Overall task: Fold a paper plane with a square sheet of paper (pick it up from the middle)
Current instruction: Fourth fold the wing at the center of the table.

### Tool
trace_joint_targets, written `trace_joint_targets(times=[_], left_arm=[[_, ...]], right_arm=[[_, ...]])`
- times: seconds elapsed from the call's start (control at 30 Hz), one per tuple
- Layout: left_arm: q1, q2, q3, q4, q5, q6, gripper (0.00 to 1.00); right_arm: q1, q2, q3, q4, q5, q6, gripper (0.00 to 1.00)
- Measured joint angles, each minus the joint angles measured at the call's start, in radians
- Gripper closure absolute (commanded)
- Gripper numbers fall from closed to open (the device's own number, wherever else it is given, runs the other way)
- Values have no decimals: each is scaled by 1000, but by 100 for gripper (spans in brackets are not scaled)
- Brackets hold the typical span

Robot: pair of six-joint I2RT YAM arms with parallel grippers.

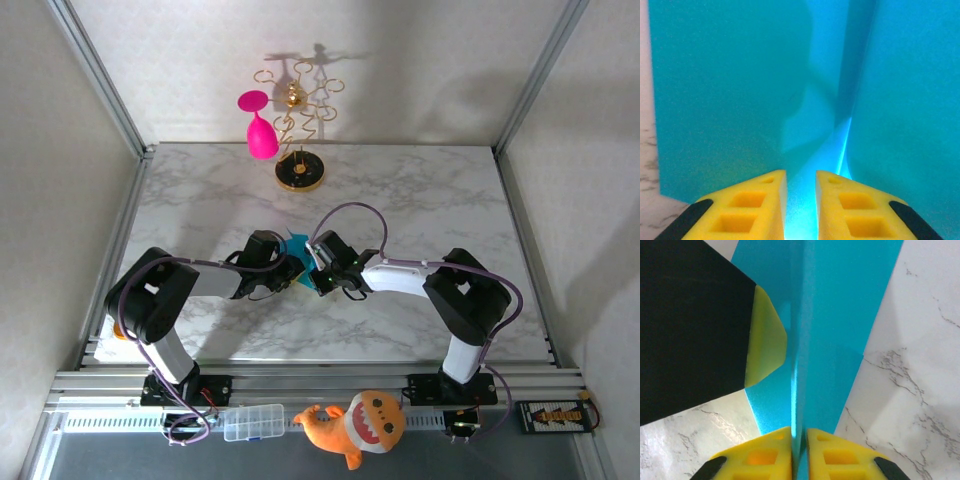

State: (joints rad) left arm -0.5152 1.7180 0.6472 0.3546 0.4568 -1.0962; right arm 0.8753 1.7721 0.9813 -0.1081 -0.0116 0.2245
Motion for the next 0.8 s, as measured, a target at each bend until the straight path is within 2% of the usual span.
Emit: trace_joint_targets(times=[0.3, 0.8], left_arm=[[0, 1, 0, -1, -1, 0, 79], [0, 1, 0, -1, -1, 0, 80]], right_arm=[[0, 1, 6, -11, -7, 0, 77], [0, 5, 6, -11, -23, -8, 91]])
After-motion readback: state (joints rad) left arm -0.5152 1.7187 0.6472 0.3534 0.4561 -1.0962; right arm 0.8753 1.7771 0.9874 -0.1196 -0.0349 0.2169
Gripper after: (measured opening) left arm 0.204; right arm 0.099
